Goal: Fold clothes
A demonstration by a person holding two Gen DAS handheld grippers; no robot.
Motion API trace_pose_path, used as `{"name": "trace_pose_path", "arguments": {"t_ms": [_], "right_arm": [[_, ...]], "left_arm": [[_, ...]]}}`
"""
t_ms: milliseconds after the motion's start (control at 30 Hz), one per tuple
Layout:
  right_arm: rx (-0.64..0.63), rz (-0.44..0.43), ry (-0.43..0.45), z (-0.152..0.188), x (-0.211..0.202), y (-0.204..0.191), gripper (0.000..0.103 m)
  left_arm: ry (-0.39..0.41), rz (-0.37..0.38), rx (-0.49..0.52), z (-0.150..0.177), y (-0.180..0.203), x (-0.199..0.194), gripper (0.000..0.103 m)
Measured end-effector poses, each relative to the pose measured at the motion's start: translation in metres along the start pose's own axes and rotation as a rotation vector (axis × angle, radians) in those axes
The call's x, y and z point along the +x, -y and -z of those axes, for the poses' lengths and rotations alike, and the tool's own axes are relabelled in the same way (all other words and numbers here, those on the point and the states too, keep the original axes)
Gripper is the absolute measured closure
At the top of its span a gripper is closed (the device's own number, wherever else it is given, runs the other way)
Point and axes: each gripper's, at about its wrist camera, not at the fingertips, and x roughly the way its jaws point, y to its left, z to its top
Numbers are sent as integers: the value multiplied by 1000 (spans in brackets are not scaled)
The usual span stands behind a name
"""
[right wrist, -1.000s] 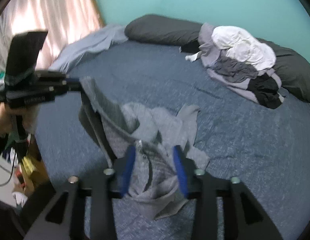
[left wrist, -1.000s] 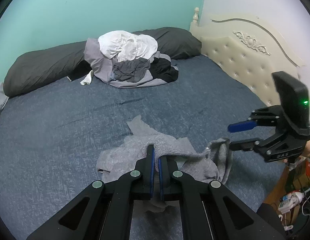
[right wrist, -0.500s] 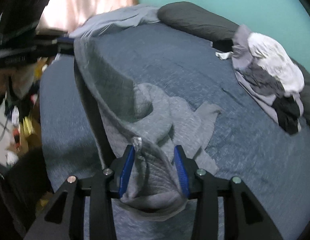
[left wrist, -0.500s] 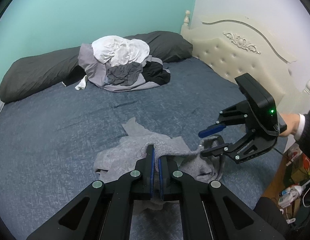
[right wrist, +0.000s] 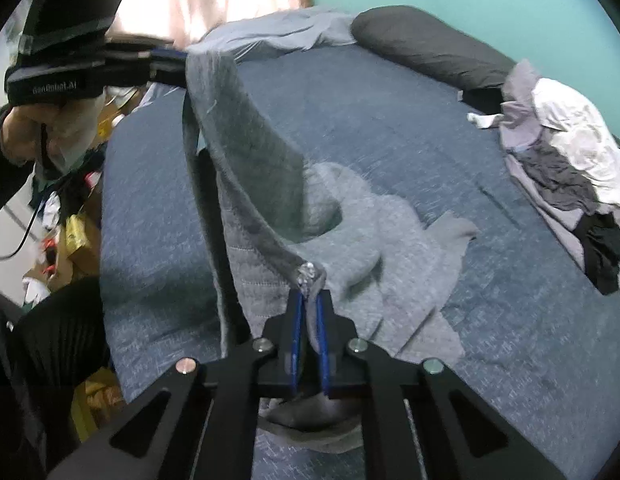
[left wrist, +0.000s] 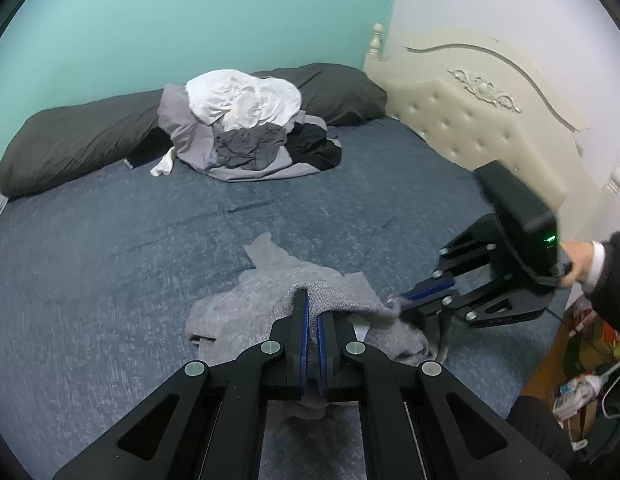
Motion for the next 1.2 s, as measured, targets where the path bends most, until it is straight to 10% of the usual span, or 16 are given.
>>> {"name": "trace_pose_path", "arguments": {"t_ms": [433,767,1200], "right_arm": [[247,143,164,-19,-68,14,100],[250,199,144,-33,-76,4,100],[298,239,134,-33,-74,14,100]], "left_arm": [[-93,-50,-135,53,-24,42,95],[-119,-5,-154,78,-17,50,59],[-116,105,-132,82,0,33,53]]}}
